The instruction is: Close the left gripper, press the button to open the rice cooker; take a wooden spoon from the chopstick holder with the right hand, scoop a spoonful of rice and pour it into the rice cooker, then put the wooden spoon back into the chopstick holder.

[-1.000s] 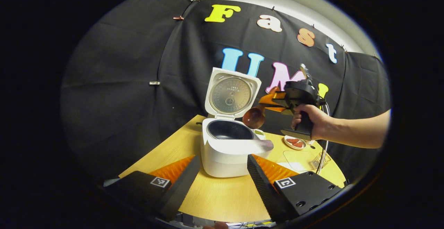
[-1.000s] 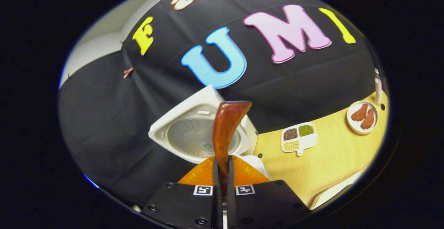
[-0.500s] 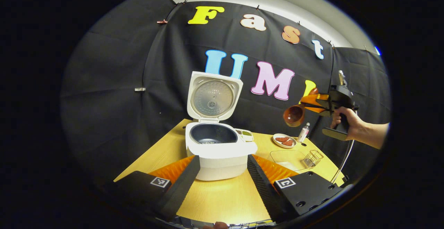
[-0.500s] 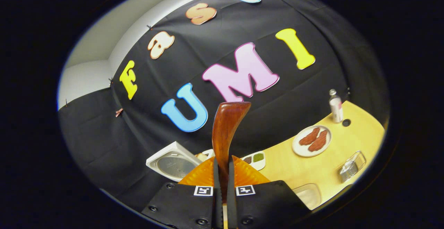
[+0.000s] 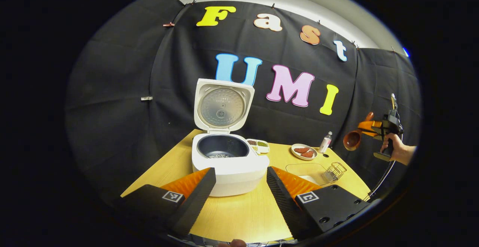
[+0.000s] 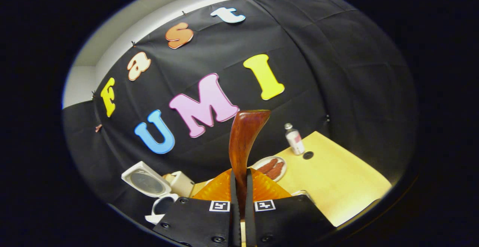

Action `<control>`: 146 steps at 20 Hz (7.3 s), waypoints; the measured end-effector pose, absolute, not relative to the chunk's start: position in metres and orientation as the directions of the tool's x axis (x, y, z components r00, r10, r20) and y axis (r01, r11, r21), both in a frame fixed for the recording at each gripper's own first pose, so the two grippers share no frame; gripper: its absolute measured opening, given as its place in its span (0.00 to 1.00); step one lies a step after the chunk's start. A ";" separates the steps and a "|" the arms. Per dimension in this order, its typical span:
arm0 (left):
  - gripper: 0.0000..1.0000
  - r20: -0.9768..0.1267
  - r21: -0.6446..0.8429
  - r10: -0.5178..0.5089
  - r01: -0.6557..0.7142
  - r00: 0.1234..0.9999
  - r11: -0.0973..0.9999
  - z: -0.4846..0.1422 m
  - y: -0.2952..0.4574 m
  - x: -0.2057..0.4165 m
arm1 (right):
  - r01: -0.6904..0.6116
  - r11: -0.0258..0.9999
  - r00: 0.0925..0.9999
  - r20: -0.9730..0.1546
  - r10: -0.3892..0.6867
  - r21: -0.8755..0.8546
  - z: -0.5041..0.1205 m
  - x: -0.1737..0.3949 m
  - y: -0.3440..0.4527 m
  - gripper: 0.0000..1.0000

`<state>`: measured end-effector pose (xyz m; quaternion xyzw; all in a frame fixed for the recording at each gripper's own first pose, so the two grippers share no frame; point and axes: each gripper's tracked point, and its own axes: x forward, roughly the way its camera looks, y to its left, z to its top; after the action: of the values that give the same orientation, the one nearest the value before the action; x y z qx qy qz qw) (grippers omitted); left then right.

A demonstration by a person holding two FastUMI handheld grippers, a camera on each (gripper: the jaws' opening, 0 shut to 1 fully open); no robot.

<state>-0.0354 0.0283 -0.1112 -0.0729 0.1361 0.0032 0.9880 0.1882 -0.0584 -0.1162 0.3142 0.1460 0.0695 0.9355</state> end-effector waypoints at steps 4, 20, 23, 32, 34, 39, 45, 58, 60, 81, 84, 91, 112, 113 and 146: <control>0.95 -0.278 -0.114 0.009 -0.042 0.960 0.993 -0.106 0.022 -0.031 | -0.015 0.873 0.931 -0.312 0.191 0.488 -0.168 0.198 -0.085 0.09; 0.94 -0.300 -0.066 0.107 -0.132 0.948 0.989 -0.091 0.028 -0.027 | 0.016 0.910 0.838 -0.502 0.214 0.413 -0.307 0.219 -0.057 0.10; 0.95 -0.293 -0.075 0.105 -0.132 0.950 0.988 -0.090 0.031 -0.029 | 0.039 0.907 0.846 -0.497 0.193 0.419 -0.296 0.215 -0.065 0.38; 0.95 -0.177 -0.081 0.057 -0.072 0.983 0.994 -0.041 0.035 -0.006 | 0.081 0.922 0.892 -0.441 0.103 0.379 -0.219 0.156 -0.103 0.98; 0.95 -0.136 -0.089 0.045 -0.058 0.990 0.994 -0.023 0.039 0.008 | 0.071 0.922 0.912 -0.399 0.094 0.380 -0.186 0.139 -0.102 0.98; 0.94 -0.033 -0.128 0.035 -0.039 0.999 0.991 0.032 0.052 0.058 | 0.006 0.932 0.952 -0.286 0.106 0.363 -0.098 0.104 -0.084 0.98; 0.95 0.083 -0.086 0.074 -0.066 0.994 0.994 0.099 0.081 0.129 | -0.087 0.947 0.971 -0.185 0.150 0.309 -0.036 0.067 -0.048 0.98; 0.95 -0.023 -0.010 0.130 -0.130 0.991 0.991 0.081 0.115 0.326 | -0.104 0.983 0.975 -0.181 0.131 0.151 -0.036 0.020 -0.014 0.98; 0.95 -0.072 0.005 0.151 -0.151 0.986 0.988 0.059 0.124 0.353 | -0.080 0.990 0.977 -0.189 0.101 0.118 -0.039 0.016 -0.023 0.99; 0.98 -0.315 -0.009 0.140 -0.150 0.939 0.989 -0.054 0.079 0.251 | -0.105 0.991 0.970 -0.212 0.121 0.087 -0.038 0.002 -0.033 0.99; 0.97 -0.338 -0.014 0.139 -0.153 0.931 0.988 -0.080 0.072 0.229 | -0.118 0.990 0.968 -0.211 0.133 0.082 -0.037 0.001 -0.031 0.99; 0.97 -0.393 -0.011 0.156 -0.174 0.906 0.985 -0.122 0.068 0.208 | -0.117 0.989 0.965 -0.225 0.134 0.088 -0.042 -0.012 -0.030 0.99; 0.99 -0.547 0.040 0.159 -0.163 0.822 0.986 -0.206 0.067 0.182 | -0.119 0.988 0.956 -0.256 0.141 0.098 -0.049 -0.016 -0.023 0.99; 0.99 -0.545 0.038 0.157 -0.163 0.823 0.986 -0.207 0.067 0.182 | -0.120 0.988 0.956 -0.258 0.143 0.101 -0.049 -0.016 -0.022 0.99; 0.95 -0.001 0.007 -0.071 0.071 0.997 0.997 0.040 0.017 0.018 | -0.160 0.978 0.979 -0.108 0.175 0.134 0.016 -0.015 0.014 0.99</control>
<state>0.0182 0.0167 0.0401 0.0033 0.0002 -0.0356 0.9994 -0.0145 0.0136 0.0164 0.0622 0.0597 0.0845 0.9927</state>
